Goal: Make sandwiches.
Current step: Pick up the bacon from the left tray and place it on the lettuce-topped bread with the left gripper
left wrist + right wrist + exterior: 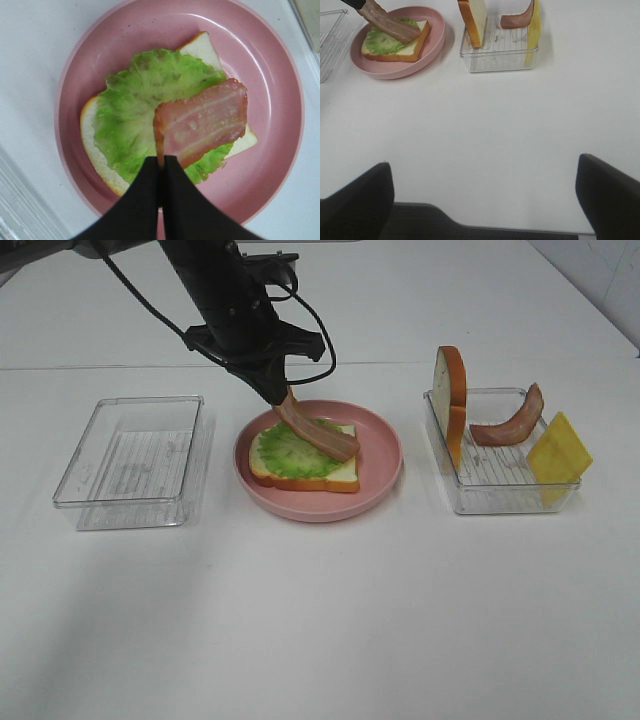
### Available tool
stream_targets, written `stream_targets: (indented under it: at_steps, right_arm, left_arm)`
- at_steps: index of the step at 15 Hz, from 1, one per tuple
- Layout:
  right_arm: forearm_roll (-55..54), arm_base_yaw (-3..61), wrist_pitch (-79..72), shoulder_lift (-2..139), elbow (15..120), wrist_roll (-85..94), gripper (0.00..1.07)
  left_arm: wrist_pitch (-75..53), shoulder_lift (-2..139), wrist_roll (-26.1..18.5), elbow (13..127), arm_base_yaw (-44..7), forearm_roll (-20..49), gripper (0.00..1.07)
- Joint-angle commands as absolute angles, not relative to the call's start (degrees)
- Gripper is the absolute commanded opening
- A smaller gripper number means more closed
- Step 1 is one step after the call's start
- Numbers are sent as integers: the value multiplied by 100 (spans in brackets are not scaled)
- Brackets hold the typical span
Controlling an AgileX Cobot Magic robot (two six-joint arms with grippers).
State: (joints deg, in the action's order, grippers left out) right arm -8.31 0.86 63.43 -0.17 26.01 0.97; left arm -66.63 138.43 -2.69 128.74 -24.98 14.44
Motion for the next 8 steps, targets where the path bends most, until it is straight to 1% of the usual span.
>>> stream_targets:
  at_steps: [1, 8]
  right_arm:
    - [-837, 69, 6291, -195, 2578, 149, 94]
    - [-837, 69, 6291, -195, 2578, 149, 94]
  left_arm:
    - [-6709, 13820, -223, 12892, -2515, 1392, 0]
    - [-6744, 13963, -218, 12892, -2515, 1352, 0]
